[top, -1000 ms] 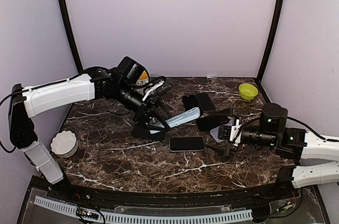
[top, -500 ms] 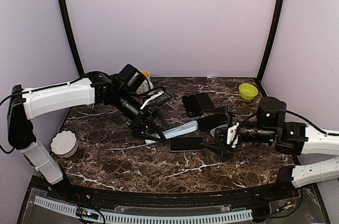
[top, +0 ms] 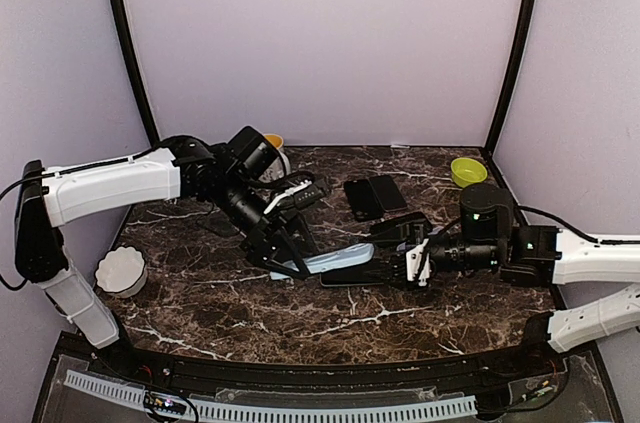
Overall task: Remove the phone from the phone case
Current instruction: Pass from the left arm to the right, then remove the top left corner of the phone from the phone case, then remove the phone from the bottom left corner of the phone case.
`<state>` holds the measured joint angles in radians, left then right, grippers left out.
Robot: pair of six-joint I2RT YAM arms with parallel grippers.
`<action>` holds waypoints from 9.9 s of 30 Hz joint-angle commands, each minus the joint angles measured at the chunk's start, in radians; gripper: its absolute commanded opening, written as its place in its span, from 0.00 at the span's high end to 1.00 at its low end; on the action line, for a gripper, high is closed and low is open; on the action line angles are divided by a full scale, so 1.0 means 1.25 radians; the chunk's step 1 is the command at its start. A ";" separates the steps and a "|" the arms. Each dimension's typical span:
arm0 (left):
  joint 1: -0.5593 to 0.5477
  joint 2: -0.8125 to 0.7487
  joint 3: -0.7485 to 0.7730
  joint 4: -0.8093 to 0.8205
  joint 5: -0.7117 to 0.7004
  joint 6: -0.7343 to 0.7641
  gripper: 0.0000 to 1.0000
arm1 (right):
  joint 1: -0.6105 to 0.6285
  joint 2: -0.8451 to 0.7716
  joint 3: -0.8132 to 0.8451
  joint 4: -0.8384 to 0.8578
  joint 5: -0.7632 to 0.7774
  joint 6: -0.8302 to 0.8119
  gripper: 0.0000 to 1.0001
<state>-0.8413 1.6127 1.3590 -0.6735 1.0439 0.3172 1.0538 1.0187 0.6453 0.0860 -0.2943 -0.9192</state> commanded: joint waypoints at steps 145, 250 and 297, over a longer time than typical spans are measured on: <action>-0.085 -0.366 -0.440 0.237 -0.052 0.502 0.82 | 0.113 0.176 0.175 0.001 -0.135 -0.138 1.00; 0.172 -0.533 -0.588 1.386 -0.035 -0.448 0.49 | 0.028 0.146 0.151 0.738 -0.008 1.123 1.00; 0.170 -0.496 -0.588 1.479 -0.130 -0.537 0.50 | 0.041 0.205 0.247 0.604 -0.119 1.201 1.00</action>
<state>-0.6315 1.0241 0.6075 1.1538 0.8883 -0.3676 1.0958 1.2995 0.9077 0.7925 -0.4263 0.5991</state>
